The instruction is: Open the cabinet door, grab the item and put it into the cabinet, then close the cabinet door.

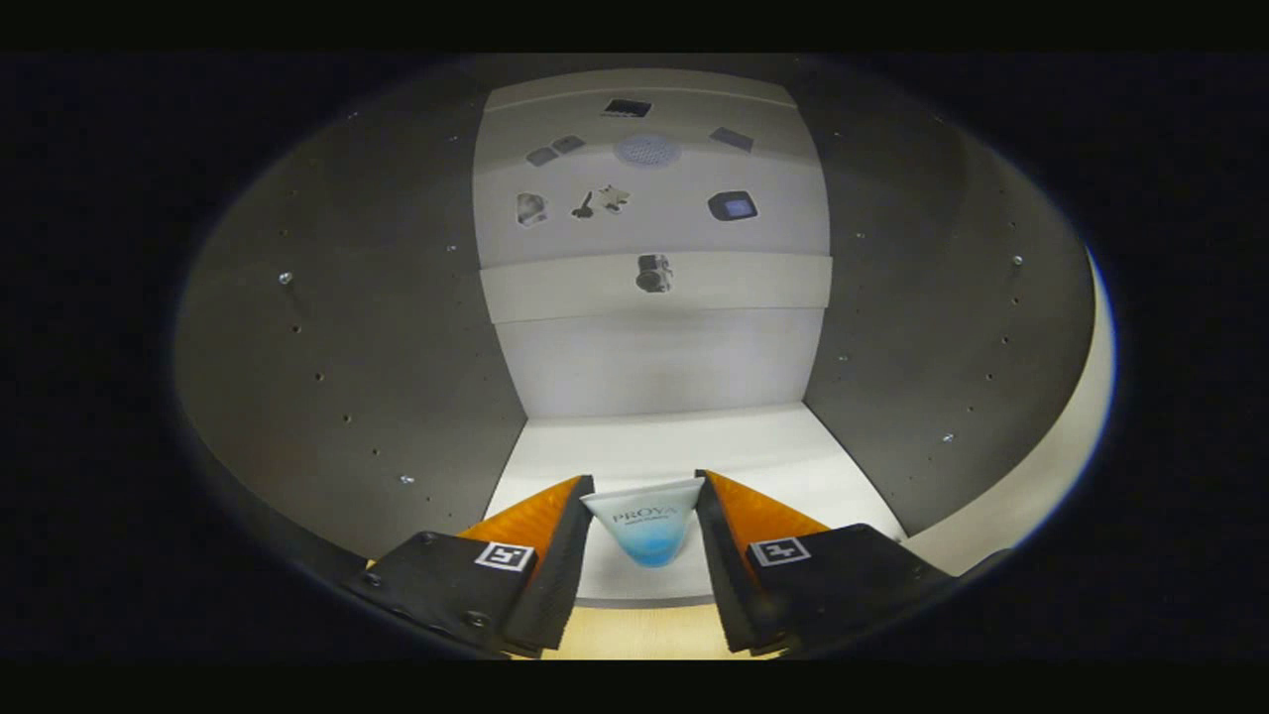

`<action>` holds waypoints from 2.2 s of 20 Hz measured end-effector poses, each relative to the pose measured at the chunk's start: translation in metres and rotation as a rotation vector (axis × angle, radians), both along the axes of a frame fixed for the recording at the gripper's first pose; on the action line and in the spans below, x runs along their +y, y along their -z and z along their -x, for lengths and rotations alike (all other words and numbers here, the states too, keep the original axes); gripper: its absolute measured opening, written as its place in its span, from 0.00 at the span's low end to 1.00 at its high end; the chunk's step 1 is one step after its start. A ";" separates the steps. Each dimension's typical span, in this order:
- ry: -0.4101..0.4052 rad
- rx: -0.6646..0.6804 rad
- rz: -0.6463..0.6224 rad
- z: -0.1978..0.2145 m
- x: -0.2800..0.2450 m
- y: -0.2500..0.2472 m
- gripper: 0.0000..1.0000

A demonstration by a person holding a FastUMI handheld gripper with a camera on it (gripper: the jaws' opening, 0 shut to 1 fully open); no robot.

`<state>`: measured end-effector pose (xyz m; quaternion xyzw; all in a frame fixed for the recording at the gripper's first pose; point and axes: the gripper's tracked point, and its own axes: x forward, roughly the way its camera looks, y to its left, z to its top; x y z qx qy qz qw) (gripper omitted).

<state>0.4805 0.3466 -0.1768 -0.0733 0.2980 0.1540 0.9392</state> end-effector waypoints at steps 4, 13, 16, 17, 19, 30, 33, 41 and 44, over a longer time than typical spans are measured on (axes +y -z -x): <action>-0.004 -0.004 0.014 -0.009 0.003 0.007 0.65; 0.001 -0.057 0.016 -0.014 0.002 -0.002 0.80; -0.001 -0.105 0.001 -0.004 0.001 -0.020 1.00; -0.002 -0.121 -0.009 0.002 0.002 -0.027 1.00; -0.007 -0.164 -0.026 0.018 0.000 -0.044 1.00; 0.030 -0.341 -0.079 0.176 -0.060 -0.095 0.99; 0.067 -0.371 -0.074 0.222 -0.089 -0.102 0.99; 0.143 -0.397 -0.089 0.318 -0.183 -0.112 0.99; 0.148 -0.393 -0.103 0.336 -0.225 -0.120 0.99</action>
